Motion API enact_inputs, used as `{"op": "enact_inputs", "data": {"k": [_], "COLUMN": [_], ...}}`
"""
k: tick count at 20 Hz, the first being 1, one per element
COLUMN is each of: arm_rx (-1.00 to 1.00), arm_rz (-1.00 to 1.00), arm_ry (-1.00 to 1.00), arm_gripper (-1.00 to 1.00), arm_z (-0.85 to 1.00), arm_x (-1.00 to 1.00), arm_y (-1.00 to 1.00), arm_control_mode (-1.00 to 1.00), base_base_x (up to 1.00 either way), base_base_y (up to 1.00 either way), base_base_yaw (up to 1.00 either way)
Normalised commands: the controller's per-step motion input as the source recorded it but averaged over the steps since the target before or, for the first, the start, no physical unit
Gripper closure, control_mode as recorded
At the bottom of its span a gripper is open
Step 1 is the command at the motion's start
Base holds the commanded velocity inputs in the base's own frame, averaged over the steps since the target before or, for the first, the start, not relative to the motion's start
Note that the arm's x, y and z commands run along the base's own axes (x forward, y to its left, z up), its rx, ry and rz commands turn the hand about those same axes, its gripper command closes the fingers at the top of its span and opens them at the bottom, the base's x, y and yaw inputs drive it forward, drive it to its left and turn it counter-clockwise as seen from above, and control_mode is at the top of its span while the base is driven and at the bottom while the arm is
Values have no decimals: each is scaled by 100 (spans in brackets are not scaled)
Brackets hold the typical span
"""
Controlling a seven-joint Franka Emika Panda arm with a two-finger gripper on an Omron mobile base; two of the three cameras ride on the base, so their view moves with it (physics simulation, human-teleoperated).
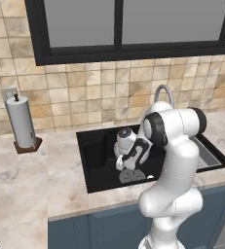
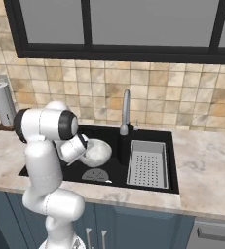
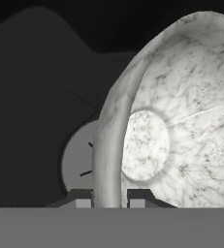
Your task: Pick the kettle and bowl and place them in the sink. Then turn on the water.
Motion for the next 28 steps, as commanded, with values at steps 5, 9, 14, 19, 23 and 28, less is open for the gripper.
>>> {"op": "enact_inputs", "data": {"k": [5, 9, 14, 19, 23, 28], "arm_rx": [0, 0, 0, 0, 0, 0], "arm_rz": [0, 0, -1, -2, -2, 0], "arm_ry": [0, 0, 0, 1, 3, 6], "arm_gripper": [100, 100, 100, 100, 100, 100], "arm_z": [-32, -26, -28, -26, -21, -4], "arm_x": [28, 31, 32, 28, 22, 8], "arm_y": [0, 0, 0, 0, 0, 0], "arm_control_mode": [-100, -100, -100, -100, -100, -100], "base_base_x": [0, 0, 0, 0, 0, 0], "base_base_y": [0, 0, 0, 0, 0, 0], "base_base_yaw": [0, 0, 0, 0, 0, 0]}}
